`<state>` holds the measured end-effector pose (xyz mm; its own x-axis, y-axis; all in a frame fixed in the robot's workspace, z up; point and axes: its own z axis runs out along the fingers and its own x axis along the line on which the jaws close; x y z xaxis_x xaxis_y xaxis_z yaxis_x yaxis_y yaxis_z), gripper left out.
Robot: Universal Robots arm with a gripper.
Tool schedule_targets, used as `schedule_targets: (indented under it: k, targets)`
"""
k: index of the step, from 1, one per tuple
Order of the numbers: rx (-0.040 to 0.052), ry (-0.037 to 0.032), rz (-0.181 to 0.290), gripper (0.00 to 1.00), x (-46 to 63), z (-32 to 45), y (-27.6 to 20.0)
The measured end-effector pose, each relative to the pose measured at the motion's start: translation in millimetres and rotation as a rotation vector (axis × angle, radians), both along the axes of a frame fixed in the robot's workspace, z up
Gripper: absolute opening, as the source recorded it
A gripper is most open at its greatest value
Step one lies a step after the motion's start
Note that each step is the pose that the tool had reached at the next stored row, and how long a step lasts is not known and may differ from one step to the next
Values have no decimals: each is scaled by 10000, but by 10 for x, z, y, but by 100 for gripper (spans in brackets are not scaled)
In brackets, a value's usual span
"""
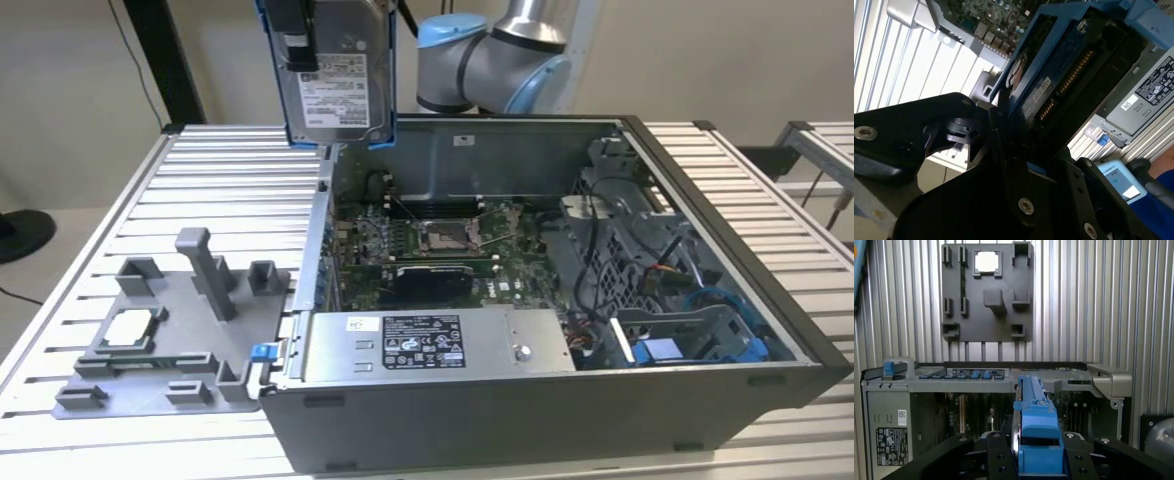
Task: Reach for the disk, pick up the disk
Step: 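Pick up the disk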
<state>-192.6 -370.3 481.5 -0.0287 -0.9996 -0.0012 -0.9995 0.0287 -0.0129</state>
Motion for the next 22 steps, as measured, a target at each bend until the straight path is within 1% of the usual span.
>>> schedule_targets:
  k: [2,10,22]
  targets:
    - [-1,1,-1,0,58,0,0]
    - [0,4,0,0,217,0,0]
    - [0,5,0,0,434,0,0]
